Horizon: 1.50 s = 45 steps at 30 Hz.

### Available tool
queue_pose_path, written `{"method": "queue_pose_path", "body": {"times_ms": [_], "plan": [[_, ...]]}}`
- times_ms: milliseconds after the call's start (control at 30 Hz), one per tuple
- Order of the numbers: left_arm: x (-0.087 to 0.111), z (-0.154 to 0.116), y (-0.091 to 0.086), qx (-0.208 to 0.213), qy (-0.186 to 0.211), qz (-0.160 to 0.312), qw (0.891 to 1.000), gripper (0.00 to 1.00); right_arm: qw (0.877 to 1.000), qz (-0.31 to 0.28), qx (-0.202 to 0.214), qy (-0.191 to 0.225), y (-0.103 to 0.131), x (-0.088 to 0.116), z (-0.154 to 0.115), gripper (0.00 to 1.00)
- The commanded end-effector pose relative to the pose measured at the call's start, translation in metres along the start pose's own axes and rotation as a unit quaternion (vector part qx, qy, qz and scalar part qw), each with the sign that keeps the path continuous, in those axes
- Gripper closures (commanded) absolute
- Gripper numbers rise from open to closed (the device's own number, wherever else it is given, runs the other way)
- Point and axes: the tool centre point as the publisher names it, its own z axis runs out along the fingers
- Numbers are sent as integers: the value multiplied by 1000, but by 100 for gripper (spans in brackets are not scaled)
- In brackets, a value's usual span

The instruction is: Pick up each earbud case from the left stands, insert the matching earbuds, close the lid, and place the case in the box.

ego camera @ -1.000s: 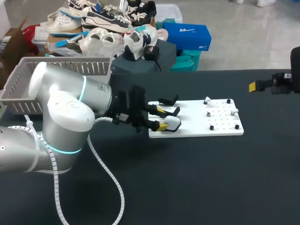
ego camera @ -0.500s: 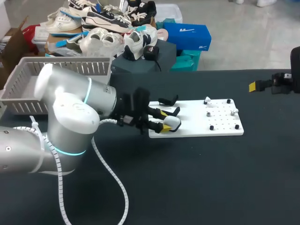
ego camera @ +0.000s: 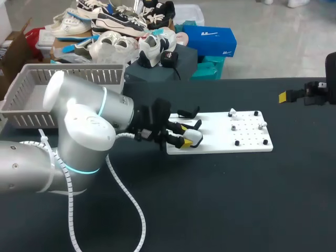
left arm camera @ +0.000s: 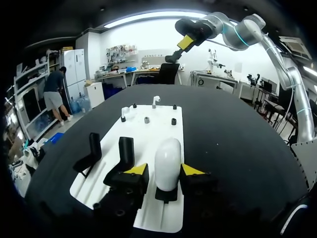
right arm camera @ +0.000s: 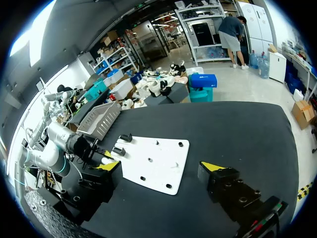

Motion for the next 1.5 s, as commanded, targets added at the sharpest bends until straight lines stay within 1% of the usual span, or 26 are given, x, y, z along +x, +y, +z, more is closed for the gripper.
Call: {"method": "queue_pose_path", "body": {"times_ms": [33,133,200,267,367,533,633,900,1100,1233,1367,1467,1500], "plan": [[-1,2,2,-2,2,-1,1000,59,1000,0,0,0,0,0,0,0],[-1,2,2,-2,2,-3,1000,61,1000,0,0,0,0,0,0,0],[-1,2,2,-3,2,-4,1000,66,1000,0,0,0,0,0,0,0],[-2,1,2,-2,1,-5,1000,83,1000,0,0,0,0,0,0,0],[-2,0,1,-1,-1,-7,1000,100,1000,0,0,0,0,0,0,0],[-4,-2,0,-1,-4,-8,1000,100,1000,0,0,0,0,0,0,0],[-6,-5,-3,-1,-13,-1,1000,100,1000,0,0,0,0,0,0,0],[-29,-28,-1,-24,-69,-11,997,100,1000,0,0,0,0,0,0,0],[-44,-43,-5,-37,-96,-13,995,100,1000,0,0,0,0,0,0,0],[-52,-53,-9,-57,-116,6,992,100,1000,0,0,0,0,0,0,0],[-60,-63,-12,-72,-136,13,988,100,1000,0,0,0,0,0,0,0],[-67,-71,-16,-82,-163,33,983,100,1000,0,0,0,0,0,0,0],[-69,-74,-17,-82,-169,32,982,100,1000,0,0,0,0,0,0,0]]}}
